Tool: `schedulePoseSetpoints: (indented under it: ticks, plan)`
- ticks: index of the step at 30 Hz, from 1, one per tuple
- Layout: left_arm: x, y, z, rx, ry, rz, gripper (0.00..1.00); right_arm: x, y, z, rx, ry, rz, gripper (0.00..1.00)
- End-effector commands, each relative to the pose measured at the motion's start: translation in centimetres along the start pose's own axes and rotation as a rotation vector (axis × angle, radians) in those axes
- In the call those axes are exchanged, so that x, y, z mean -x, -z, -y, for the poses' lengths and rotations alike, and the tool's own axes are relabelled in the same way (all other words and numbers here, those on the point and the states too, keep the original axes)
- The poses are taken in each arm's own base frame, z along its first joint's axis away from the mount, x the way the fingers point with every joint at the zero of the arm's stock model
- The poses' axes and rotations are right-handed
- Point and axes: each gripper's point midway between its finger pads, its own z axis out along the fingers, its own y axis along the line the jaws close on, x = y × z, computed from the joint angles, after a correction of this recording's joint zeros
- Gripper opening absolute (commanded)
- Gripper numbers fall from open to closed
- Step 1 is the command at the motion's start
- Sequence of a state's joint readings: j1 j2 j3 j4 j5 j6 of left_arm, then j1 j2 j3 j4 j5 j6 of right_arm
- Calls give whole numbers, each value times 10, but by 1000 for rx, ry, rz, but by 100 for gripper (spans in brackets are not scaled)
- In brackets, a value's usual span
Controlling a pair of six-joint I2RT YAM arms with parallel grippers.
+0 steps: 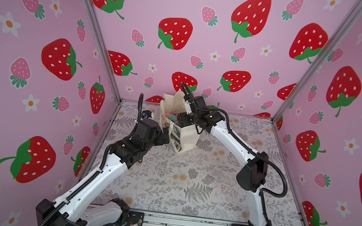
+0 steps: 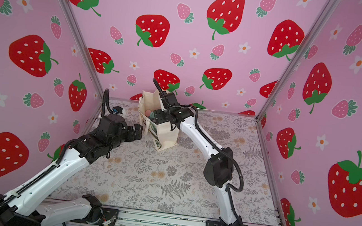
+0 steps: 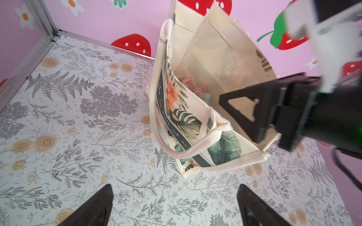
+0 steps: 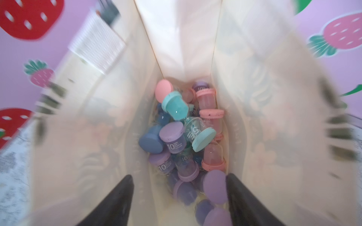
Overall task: Put the hourglass into the canvas bag
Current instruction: Place the hourglass in the canvas bag, then reset both arms
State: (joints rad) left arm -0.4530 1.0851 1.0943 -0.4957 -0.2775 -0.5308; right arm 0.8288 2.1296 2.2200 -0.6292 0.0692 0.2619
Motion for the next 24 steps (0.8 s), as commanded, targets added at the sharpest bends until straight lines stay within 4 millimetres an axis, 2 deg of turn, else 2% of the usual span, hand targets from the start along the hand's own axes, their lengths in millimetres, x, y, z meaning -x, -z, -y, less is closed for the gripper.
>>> schedulePoseSetpoints:
  ticks: [1, 2, 4, 6, 8, 11, 14, 16, 19, 21, 24]
  plan:
    - [29, 18, -21, 74, 41, 83, 99, 46, 71, 12, -28, 26, 140, 81]
    - [30, 19, -28, 93, 51, 91, 99, 50, 82, 19, -50, 27, 157, 81]
    - [32, 17, -46, 131, 87, 97, 99, 53, 108, 39, -121, 24, 184, 92]
    - [31, 13, -66, 191, 109, 98, 99, 46, 127, 63, -189, 11, 193, 98]
    - [27, 7, -88, 258, 137, 90, 99, 33, 146, 94, -274, -26, 198, 99]
    - [17, -6, -124, 365, 171, 83, 99, -7, 172, 153, -426, -109, 180, 99]
    - [2, -22, -165, 480, 217, 72, 99, -69, 193, 221, -677, -168, 144, 99]
    - [-11, -30, -192, 558, 233, 71, 99, -122, 203, 265, -818, -236, 106, 99]
    - [-28, -46, -218, 655, 164, 82, 99, -204, 213, 320, -963, -371, 34, 99]
    - [-37, -56, -227, 683, 98, 74, 99, -246, 217, 340, -1031, -407, -11, 99]
    - [-46, -70, -230, 673, 28, 79, 99, -282, 209, 351, -1081, -343, -15, 99]
